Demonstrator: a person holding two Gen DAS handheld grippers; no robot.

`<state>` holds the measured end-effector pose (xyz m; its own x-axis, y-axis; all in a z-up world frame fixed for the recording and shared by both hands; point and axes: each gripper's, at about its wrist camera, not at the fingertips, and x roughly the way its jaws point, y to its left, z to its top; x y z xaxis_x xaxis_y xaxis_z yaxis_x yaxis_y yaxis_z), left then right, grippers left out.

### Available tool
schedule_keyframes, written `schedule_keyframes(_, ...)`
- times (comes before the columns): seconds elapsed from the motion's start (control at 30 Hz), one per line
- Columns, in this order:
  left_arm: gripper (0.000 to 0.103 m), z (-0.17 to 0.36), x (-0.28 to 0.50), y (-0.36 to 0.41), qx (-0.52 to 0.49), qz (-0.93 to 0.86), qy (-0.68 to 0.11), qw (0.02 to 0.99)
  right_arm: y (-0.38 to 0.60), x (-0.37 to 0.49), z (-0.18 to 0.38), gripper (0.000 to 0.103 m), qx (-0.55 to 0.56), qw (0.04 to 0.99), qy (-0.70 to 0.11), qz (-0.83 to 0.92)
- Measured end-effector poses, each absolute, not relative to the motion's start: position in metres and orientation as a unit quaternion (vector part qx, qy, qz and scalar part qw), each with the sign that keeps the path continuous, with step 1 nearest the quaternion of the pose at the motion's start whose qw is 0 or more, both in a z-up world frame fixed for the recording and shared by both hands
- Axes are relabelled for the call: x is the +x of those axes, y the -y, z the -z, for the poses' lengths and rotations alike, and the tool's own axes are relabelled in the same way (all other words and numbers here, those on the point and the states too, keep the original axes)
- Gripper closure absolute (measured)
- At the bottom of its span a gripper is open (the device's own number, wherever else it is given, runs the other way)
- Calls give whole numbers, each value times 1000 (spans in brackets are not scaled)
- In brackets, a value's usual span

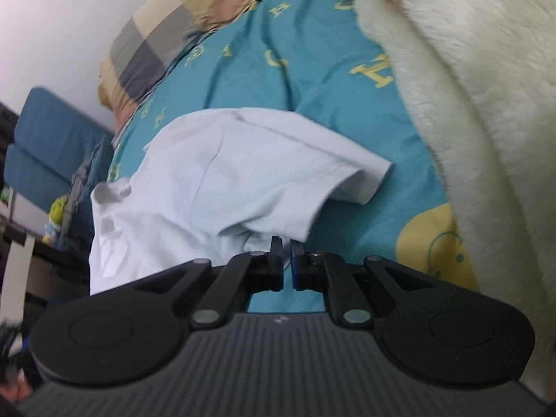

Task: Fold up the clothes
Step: 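Move both open grippers back over the laid-out T-shirt, then grasp the T-shirt sleeve with the right gripper and lift it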

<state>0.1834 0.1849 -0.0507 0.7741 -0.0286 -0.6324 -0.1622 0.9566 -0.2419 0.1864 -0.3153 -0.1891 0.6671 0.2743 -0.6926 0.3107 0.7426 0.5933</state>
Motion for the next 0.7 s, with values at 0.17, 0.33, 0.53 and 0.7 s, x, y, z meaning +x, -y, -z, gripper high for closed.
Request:
schedule_keyframes(0.17, 34, 25, 118, -98, -133, 13, -358, 924, 330, 183, 196, 37, 414, 828, -377, 9)
schedule_keyframes(0.33, 23, 44, 92, -55, -183, 26, -358, 915, 335, 194, 203, 36, 458, 816, -353, -9)
schedule_keyframes(0.53, 23, 85, 111, -52, -190, 35, -377, 906, 342, 221, 219, 36, 477, 824, -304, 34)
schedule_keyframes(0.7, 23, 110, 135, -70, -201, 26, -388, 899, 343, 251, 230, 41, 444, 841, -296, 88)
